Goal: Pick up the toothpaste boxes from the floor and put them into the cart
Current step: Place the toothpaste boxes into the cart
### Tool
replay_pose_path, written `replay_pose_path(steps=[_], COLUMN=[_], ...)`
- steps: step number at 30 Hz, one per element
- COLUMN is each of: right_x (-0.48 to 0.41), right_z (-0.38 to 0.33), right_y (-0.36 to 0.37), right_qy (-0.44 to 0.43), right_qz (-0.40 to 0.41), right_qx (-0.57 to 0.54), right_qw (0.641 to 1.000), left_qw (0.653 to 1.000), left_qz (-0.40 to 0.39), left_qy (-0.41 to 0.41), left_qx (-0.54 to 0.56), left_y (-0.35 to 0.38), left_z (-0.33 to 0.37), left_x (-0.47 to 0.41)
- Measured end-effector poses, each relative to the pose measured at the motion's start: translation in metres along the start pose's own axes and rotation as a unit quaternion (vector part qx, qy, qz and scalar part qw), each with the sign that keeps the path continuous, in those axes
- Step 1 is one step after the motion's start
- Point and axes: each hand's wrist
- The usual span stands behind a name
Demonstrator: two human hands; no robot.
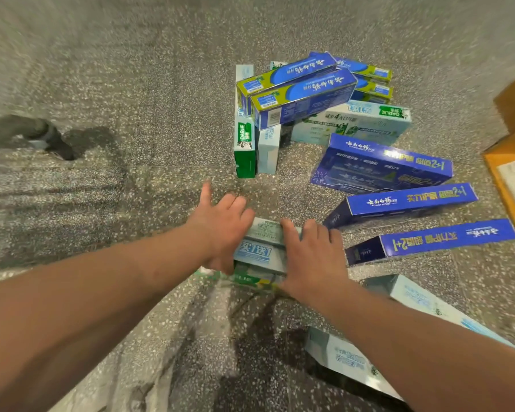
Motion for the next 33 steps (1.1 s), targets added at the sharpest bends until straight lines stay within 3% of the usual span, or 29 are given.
replay_pose_path(steps=[4,10,19,33], right_x=[0.008,0.002,-0.01,-0.02], right_z=[0.011,0.02,0.022,0.022], right_y=[0.003,-0.009,-0.022,-0.027], right_qy=[-0.029,-0.093,-0.077,-0.147], right_qz=[0.007,-0.067,-0.074,-0.11], right_qx=[0.01,0.03,0.052,0.042], right_qw=[1.0,0.993,0.993,0.982], left_qw=[0.995,0.993,0.99,0.989], left_qz=[0.032,0.028,0.045,0.035], left_qy=[-0.028,-0.034,-0.003,-0.017], left_qx=[0.094,0.108,0.137,0.141], left_y=[0.013,0.015,0.008,0.004], left_z=[0.013,0.018,0.024,0.016], left_x=[0.014,0.014,0.013,0.017])
Point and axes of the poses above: each hand's wrist, its own x-axis away from the middle knuckle, its own y-axis out of the palm, z = x × y, and after that the axes turned 2 degrees about x, right-handed
